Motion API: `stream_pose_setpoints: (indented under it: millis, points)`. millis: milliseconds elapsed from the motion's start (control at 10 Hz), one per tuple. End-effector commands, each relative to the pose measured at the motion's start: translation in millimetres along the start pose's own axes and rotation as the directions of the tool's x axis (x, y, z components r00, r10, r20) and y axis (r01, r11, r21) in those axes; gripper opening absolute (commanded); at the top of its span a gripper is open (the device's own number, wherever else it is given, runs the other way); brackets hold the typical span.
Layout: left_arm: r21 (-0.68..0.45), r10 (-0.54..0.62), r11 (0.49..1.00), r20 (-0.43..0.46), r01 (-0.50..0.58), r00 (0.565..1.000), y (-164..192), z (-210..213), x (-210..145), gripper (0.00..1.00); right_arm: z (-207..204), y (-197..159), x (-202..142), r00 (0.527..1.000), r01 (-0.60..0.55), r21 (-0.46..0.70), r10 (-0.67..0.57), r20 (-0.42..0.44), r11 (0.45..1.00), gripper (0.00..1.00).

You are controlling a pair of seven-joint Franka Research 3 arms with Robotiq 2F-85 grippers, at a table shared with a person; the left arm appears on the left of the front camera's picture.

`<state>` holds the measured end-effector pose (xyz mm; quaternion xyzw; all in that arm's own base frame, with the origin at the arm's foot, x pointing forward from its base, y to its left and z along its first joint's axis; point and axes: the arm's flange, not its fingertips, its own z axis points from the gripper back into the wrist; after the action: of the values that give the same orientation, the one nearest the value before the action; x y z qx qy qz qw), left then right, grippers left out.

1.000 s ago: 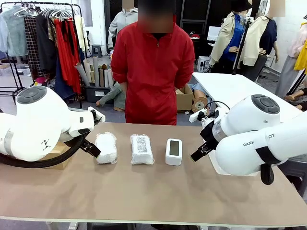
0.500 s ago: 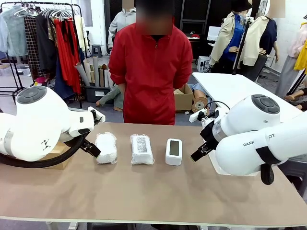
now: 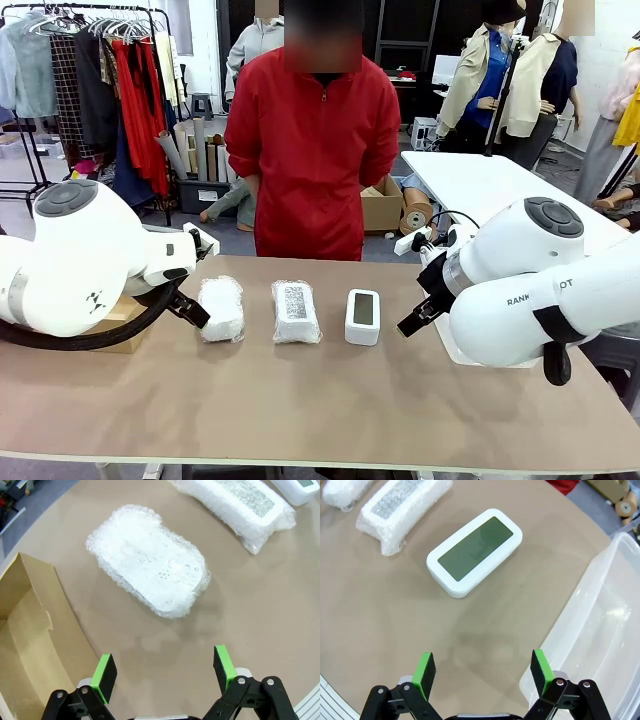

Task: Separate and place wrapped and unwrapped clocks.
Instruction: Pick up the Digital clock indicated by the person.

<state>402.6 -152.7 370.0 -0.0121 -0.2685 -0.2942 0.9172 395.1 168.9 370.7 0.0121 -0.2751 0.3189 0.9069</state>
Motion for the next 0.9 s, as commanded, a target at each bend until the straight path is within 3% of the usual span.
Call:
stream_pose_setpoints:
  millis: [0,300,800]
  points:
    - [0.000,0.001,1.000,0.000,-0.001,1.000,0.4,0.1,-0.1,1.00,0.1,0.0,0.0,1.000,0.000,0.000,0.000,0.000,1.000,1.00]
    - [0.000,0.000,1.000,0.000,0.000,1.000,-0.1,0.0,0.0,1.00,0.1,0.0,0.0,1.000,0.000,0.000,0.000,0.000,1.000,1.00]
    - [-0.157,-0.134,0.981,-0.114,0.115,0.984,-11.1,32.9,25.0,1.00,11.7,7.3,8.5,0.999,-0.013,0.098,0.016,-0.030,0.995,1.00]
